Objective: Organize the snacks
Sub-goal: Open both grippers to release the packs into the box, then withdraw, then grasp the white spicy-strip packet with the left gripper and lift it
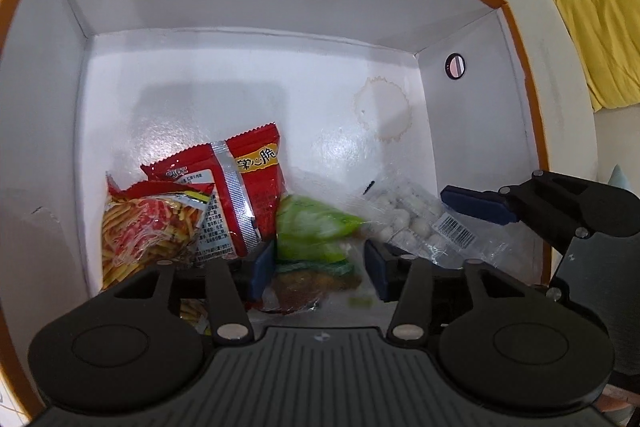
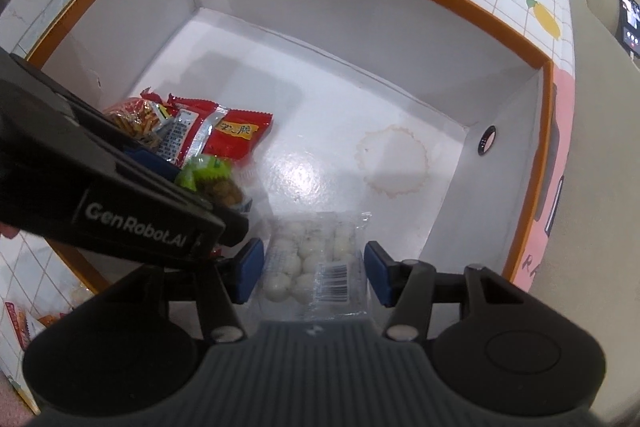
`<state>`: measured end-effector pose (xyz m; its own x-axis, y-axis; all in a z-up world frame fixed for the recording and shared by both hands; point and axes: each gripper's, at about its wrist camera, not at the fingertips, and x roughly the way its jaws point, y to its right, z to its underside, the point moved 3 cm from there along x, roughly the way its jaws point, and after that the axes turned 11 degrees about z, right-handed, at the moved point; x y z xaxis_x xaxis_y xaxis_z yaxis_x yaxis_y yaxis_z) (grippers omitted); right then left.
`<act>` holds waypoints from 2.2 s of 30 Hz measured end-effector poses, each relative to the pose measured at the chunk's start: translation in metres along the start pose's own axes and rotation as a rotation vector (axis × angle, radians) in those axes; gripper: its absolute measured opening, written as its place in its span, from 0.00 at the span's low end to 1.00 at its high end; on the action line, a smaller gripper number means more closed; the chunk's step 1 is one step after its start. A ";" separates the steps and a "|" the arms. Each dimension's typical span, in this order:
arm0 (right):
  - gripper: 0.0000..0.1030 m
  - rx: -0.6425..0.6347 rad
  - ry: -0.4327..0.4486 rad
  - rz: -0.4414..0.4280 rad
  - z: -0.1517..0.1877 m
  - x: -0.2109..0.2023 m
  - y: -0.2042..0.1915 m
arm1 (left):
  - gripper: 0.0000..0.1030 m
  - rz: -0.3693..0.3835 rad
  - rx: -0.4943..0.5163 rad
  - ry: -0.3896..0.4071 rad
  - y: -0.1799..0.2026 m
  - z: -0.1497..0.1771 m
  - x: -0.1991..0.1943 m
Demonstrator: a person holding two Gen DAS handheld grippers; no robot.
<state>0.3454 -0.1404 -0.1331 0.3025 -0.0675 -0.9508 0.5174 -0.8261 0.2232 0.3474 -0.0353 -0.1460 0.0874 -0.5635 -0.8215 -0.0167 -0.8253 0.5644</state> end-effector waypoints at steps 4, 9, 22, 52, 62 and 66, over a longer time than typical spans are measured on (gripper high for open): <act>0.54 0.009 0.000 0.027 0.002 -0.004 0.000 | 0.61 0.006 0.003 0.046 0.003 0.008 -0.013; 0.59 0.024 0.031 0.036 0.004 -0.027 0.004 | 0.61 0.003 0.039 0.125 0.014 0.018 -0.050; 0.59 0.277 0.336 0.079 0.067 -0.140 0.015 | 0.61 -0.012 0.223 0.453 0.052 0.112 -0.141; 0.54 0.723 0.202 -0.093 0.256 -0.069 -0.111 | 0.65 -0.207 0.768 0.157 0.013 0.251 -0.043; 0.54 0.706 0.209 -0.056 0.250 -0.059 -0.104 | 0.72 -0.234 0.903 0.065 0.004 0.249 -0.013; 0.54 0.694 0.205 -0.045 0.250 -0.056 -0.104 | 0.72 -0.230 0.952 0.048 0.007 0.252 -0.004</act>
<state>0.0749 -0.1909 -0.1567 0.4723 0.0252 -0.8811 -0.0743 -0.9949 -0.0683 0.0963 -0.0480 -0.1596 0.2288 -0.4010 -0.8871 -0.7887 -0.6105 0.0726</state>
